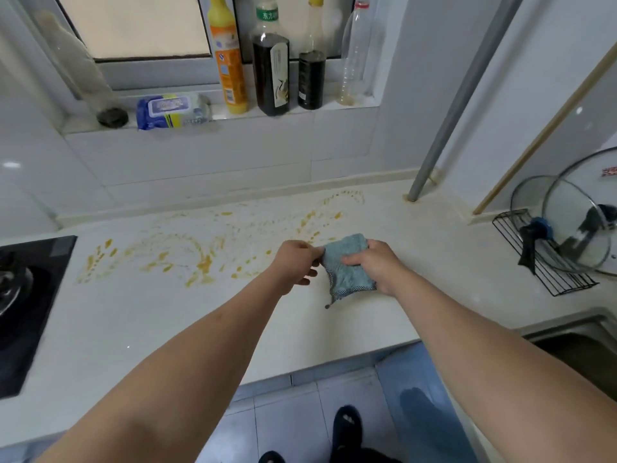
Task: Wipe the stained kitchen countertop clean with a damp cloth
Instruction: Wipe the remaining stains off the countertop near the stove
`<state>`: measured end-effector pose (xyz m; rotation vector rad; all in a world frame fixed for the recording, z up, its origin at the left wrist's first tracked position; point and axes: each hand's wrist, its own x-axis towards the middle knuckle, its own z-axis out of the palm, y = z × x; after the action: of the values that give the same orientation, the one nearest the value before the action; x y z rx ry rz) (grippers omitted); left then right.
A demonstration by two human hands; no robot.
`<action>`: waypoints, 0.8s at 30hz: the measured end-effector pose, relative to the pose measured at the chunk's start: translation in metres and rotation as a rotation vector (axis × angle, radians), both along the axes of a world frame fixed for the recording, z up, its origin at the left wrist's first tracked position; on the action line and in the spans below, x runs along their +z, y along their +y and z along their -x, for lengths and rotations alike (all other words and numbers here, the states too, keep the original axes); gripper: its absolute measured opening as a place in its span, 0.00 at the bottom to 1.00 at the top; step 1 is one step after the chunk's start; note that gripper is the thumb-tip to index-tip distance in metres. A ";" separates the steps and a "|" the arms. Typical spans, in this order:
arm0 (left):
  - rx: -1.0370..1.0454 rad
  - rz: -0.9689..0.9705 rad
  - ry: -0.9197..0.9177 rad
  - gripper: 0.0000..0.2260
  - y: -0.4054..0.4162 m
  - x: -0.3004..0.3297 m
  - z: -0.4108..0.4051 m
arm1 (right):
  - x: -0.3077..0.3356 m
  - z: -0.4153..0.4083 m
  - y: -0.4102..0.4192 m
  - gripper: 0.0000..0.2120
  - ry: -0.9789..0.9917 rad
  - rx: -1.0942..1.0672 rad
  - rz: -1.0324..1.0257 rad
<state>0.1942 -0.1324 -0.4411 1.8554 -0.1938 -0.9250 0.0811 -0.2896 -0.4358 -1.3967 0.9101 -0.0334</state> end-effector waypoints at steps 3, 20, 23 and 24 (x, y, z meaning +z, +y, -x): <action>0.083 -0.151 0.038 0.11 0.006 -0.027 -0.006 | -0.025 -0.003 -0.029 0.13 0.204 0.101 0.300; 0.205 -1.009 -0.029 0.34 0.065 -0.120 0.006 | -0.161 -0.063 -0.002 0.30 0.326 0.924 1.067; 0.237 -1.064 -0.010 0.45 0.065 -0.124 0.000 | -0.164 -0.057 -0.010 0.26 0.277 1.039 1.223; 0.243 -1.068 0.000 0.48 0.064 -0.126 -0.004 | -0.165 -0.055 -0.021 0.25 0.282 1.025 1.279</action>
<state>0.1977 -0.0680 -0.5669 2.7501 0.6402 -0.9229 0.1359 -0.3102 -0.6006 -2.9907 0.1986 0.4374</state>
